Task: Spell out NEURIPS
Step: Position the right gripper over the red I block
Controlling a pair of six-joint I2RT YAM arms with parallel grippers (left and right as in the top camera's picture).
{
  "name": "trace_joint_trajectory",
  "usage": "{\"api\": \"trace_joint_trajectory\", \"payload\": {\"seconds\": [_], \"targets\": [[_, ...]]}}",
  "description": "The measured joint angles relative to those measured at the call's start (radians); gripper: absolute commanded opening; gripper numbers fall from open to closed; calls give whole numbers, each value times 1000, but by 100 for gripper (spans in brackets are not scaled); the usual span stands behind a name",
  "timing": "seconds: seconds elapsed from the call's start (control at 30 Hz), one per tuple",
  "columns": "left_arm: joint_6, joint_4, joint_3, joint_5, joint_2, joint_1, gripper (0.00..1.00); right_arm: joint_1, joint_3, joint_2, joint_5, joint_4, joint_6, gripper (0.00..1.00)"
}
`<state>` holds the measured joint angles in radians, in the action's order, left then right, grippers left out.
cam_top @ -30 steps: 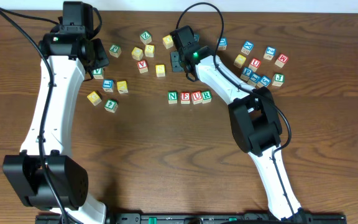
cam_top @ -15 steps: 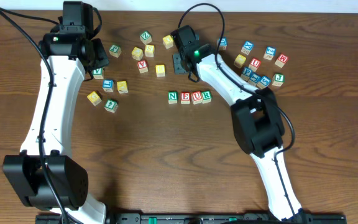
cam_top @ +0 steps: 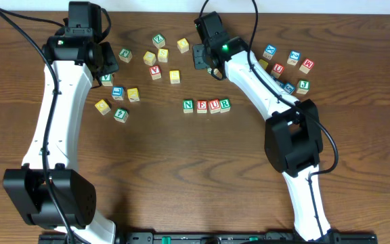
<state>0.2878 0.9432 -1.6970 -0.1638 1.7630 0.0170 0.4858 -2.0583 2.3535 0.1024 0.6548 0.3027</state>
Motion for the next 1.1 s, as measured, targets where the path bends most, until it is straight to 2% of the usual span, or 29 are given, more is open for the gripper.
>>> {"api": "trace_joint_trajectory", "payload": {"seconds": [0.13,0.23,0.33,0.4,1.1], "targets": [[0,0,0,0,0,0,51,-3,0,0,-2,5,-4,35],[0,0,0,0,0,0,51,-7,0,0,-1,8,-10,17],[0,0,0,0,0,0,50,-16,3,0,-3,8,-31,5],[0,0,0,0,0,0,50,-21,13,1,-4,7,-50,1],[0,0,0,0,0,0,50,-23,121,13,-24,-41,-107,1]]}}
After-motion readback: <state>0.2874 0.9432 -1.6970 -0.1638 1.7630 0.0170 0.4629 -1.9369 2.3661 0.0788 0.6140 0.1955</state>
